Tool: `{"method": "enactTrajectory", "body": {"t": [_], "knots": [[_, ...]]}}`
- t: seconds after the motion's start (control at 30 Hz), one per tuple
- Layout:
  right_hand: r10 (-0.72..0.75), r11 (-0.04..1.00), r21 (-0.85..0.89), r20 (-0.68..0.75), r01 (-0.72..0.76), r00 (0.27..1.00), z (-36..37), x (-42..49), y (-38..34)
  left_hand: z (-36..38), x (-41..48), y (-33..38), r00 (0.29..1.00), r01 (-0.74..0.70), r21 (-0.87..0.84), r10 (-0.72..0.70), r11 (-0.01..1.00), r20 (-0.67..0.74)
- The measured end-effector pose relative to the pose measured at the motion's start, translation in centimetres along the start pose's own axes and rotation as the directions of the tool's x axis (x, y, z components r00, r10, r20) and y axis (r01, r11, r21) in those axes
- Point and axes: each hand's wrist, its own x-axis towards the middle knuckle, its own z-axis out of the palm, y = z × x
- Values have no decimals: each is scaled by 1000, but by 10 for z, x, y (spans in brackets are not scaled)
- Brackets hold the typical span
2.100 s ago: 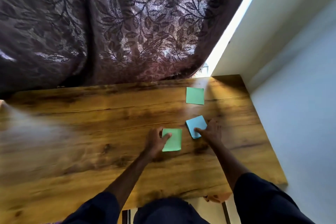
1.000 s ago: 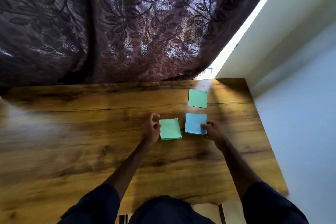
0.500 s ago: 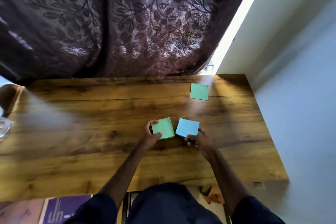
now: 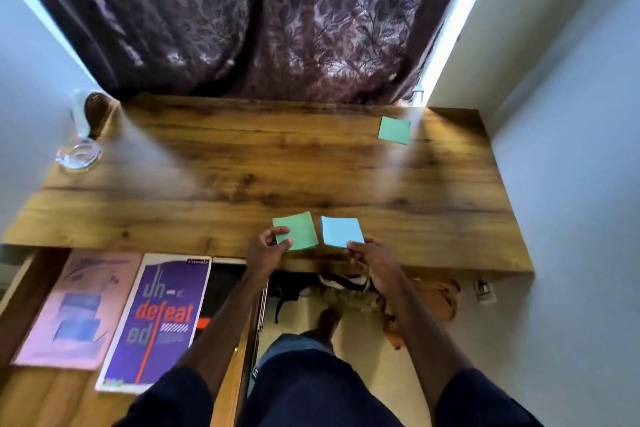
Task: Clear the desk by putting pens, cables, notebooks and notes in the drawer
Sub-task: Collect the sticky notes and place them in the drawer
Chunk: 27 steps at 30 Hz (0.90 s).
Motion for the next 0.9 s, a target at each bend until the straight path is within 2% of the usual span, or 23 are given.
{"method": "enactTrajectory", "body": {"t": [0.1, 0.27, 0.43, 0.63, 0.7, 0.8, 0.9], "knots": [[31, 999, 23, 8, -31, 999, -1, -31, 43, -19, -45, -30, 999, 31, -27, -32, 999, -10], [75, 996, -55, 49, -72, 996, 10, -82, 119, -58, -121, -79, 999, 26, 28, -24, 999, -40], [167, 982, -104, 95, -158, 981, 38, -121, 172, -113, -174, -116, 992, 113, 42, -110, 993, -62], [169, 963, -234, 123, -137, 978, 84, -143, 220, -177, -188, -168, 982, 127, 336, -72, 933, -172], [143, 962, -249, 108, -113, 984, 95, -144, 232, -185, -186, -184, 986, 107, 385, -48, 917, -158], [127, 955, -277, 41, -110, 991, 104, -150, 254, -190, -186, -206, 997, 73, 411, -56, 909, -53], [129, 957, -261, -12, -128, 992, 105, -157, 272, -188, -190, -215, 999, 40, 364, -46, 930, 8]]}}
